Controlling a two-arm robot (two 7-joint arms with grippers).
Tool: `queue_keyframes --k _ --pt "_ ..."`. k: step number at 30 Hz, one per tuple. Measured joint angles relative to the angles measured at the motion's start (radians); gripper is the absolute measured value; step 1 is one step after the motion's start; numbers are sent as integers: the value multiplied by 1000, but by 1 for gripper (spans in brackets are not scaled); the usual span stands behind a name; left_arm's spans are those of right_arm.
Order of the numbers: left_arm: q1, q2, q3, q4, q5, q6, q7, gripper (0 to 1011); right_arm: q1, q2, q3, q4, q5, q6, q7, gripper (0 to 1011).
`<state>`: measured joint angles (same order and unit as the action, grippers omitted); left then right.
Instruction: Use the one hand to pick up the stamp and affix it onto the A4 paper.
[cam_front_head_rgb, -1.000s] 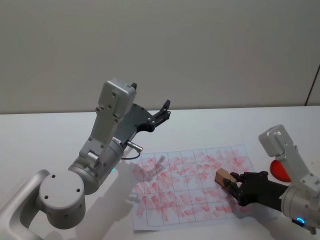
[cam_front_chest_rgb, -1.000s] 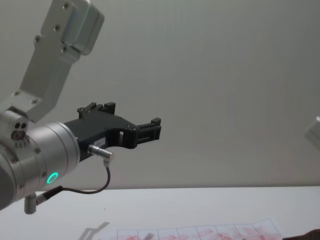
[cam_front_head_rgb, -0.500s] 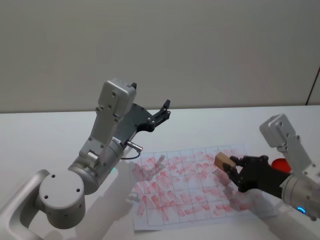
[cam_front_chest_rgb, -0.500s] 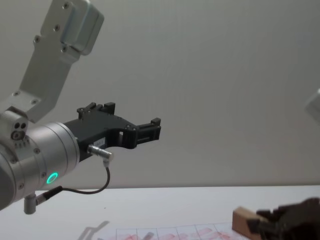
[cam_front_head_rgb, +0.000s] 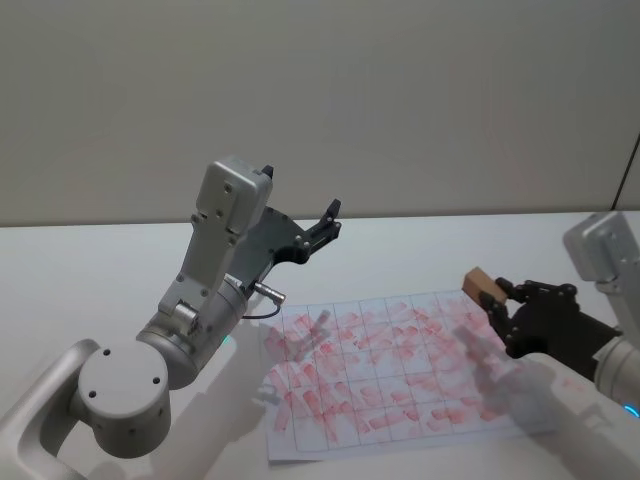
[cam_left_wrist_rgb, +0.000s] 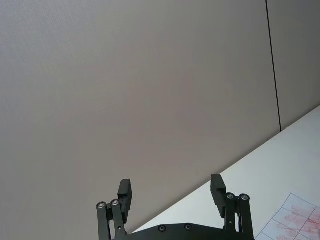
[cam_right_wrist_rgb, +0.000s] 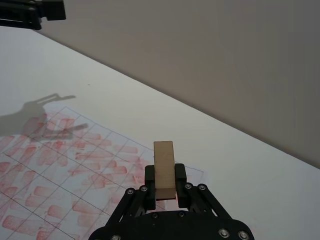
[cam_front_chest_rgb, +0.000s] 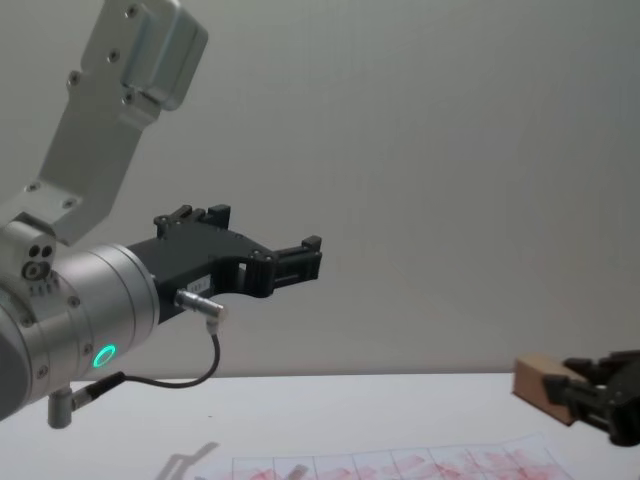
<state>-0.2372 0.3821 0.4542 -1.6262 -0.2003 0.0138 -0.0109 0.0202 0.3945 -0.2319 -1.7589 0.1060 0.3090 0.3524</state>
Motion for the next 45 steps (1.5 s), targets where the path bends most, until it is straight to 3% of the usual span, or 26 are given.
queue_keyframes --k 10,25,35,45 --pt "0 0 0 0 0 0 0 1001 -73 35 29 -57 46 31 -116 213" --pt "0 0 0 0 0 0 0 1001 -174 75 89 -91 127 136 -308 213" --pt "0 0 0 0 0 0 0 1001 -176 81 107 -65 132 156 -340 213" --pt "0 0 0 0 0 0 0 1001 -146 79 112 -32 106 156 -326 213"
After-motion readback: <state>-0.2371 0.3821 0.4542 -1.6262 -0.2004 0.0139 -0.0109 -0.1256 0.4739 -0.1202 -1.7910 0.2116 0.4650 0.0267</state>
